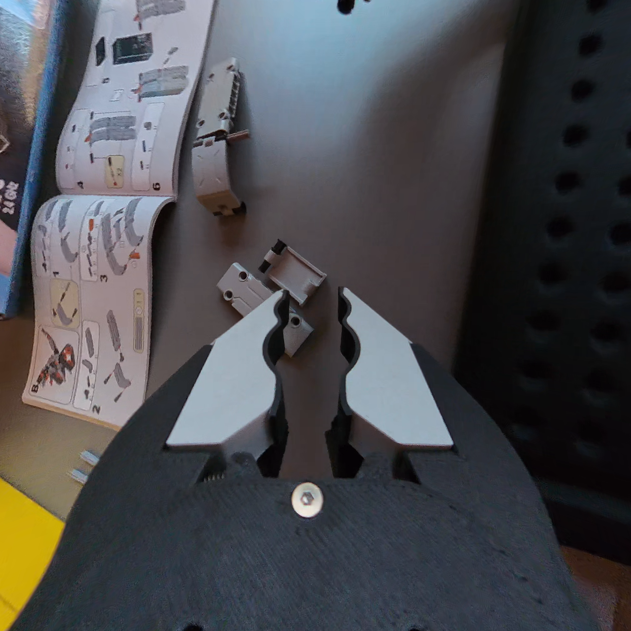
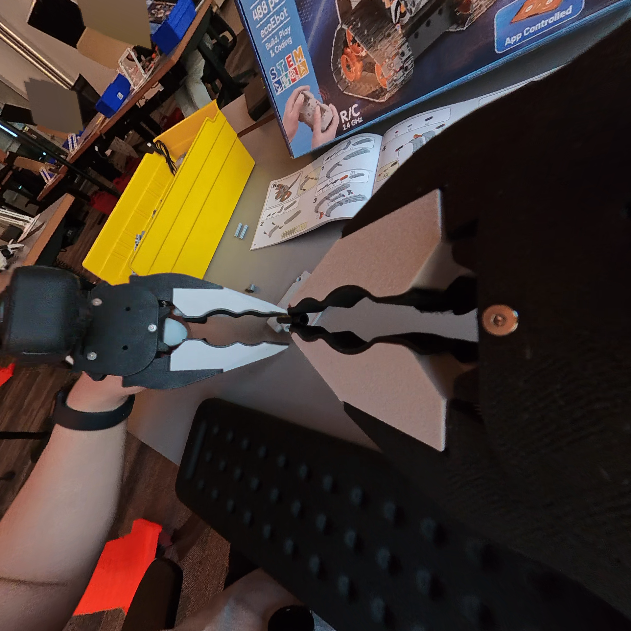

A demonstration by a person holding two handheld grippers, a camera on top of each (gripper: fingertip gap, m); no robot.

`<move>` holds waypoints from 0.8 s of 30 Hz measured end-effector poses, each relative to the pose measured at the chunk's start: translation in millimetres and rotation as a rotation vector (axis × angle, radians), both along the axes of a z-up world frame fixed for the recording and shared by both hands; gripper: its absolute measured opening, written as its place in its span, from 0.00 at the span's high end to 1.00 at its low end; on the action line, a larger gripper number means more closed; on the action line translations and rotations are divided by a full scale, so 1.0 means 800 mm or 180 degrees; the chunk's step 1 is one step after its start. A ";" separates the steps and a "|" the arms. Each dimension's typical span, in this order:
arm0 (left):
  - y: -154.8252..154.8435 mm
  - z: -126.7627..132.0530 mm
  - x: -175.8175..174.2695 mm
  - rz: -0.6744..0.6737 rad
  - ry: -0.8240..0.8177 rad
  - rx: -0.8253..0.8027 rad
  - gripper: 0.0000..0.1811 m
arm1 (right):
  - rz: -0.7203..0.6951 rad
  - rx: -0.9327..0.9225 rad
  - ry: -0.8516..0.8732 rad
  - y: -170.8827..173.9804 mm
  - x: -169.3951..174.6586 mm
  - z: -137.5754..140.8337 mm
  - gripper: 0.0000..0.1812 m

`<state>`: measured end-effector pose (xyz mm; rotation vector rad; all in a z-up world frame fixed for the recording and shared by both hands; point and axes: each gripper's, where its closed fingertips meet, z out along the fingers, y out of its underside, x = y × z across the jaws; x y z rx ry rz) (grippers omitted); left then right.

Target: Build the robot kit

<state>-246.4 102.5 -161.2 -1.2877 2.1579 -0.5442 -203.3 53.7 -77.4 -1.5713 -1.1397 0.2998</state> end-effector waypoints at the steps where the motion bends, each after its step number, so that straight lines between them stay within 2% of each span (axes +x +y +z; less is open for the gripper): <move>1: -0.001 -0.004 0.003 -0.0069 0.0048 0.0020 0.86 | -0.0015 -0.0001 -0.0008 0.000 0.002 -0.001 0.97; 5: -0.001 -0.014 0.008 -0.0191 0.0165 0.0095 0.96 | -0.0075 -0.0043 -0.0063 0.003 0.006 -0.007 0.97; 10: -0.012 -0.011 0.011 -0.0146 0.0124 0.0014 0.96 | -0.0096 -0.0157 -0.0153 0.005 0.004 -0.019 0.97; 16: -0.039 -0.005 0.009 0.0037 0.0118 -0.0391 0.96 | -0.0087 -0.0232 -0.0273 0.005 0.002 -0.031 0.97; 21: -0.047 -0.006 0.009 0.0189 0.0111 -0.0614 0.96 | -0.0081 -0.0261 -0.0283 0.004 0.002 -0.033 0.97; 24: -0.047 -0.014 0.006 0.0185 0.0154 -0.0675 0.92 | -0.0078 -0.0270 -0.0271 0.004 0.001 -0.033 0.97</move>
